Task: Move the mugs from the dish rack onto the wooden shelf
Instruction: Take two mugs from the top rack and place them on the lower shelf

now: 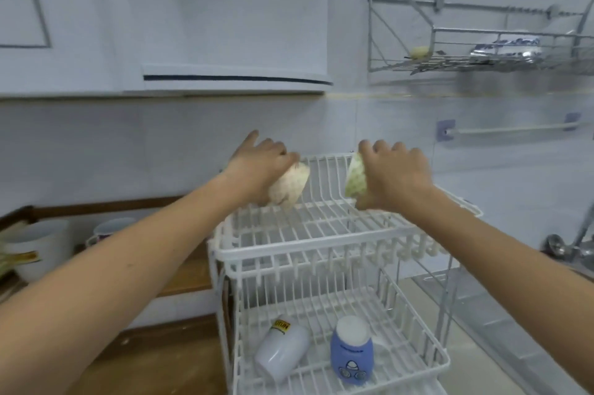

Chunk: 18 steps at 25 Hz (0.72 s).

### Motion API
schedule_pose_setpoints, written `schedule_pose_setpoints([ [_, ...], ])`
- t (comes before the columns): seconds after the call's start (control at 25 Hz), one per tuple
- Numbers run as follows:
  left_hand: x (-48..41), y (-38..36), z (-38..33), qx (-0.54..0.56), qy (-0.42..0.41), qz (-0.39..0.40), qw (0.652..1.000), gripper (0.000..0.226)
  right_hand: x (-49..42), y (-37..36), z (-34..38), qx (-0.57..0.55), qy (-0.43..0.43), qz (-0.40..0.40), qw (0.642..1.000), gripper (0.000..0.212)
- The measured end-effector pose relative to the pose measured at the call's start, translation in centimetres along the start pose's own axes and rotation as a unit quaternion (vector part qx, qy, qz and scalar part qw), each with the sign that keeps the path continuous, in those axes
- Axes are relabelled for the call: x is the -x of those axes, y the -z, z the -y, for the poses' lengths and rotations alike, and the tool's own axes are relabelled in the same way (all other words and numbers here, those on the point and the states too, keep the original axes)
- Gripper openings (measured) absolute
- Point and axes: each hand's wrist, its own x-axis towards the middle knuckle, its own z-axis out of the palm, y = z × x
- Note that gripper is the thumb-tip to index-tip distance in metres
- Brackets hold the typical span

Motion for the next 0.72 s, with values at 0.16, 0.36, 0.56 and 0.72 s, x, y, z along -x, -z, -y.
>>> schedule_pose_setpoints([
  [0.16,7.1,1.8,2.8,0.242,0.170,-0.152,0.943,0.093,2.7,4.6,3.8,-0.376,-0.124,-0.099,0.913,0.085],
  [0.36,19.4,2.0,5.1,0.436,0.368,-0.261,0.779,0.084,7.6,9.6,12.1,-0.692,-0.059,-0.108,0.711,0.069],
  [0.56,32.1,-3.4,6.1,0.496,0.483,-0.187,0.697,0.084,12.6,7.8,23.3,-0.719,-0.014,-0.006,0.695,0.077],
  [0.72,38.9,-11.1,4.0,0.537,0.558,-0.055,0.630,0.074,15.6,1.9,31.0,-0.679,-0.034,0.097,0.727,0.085],
])
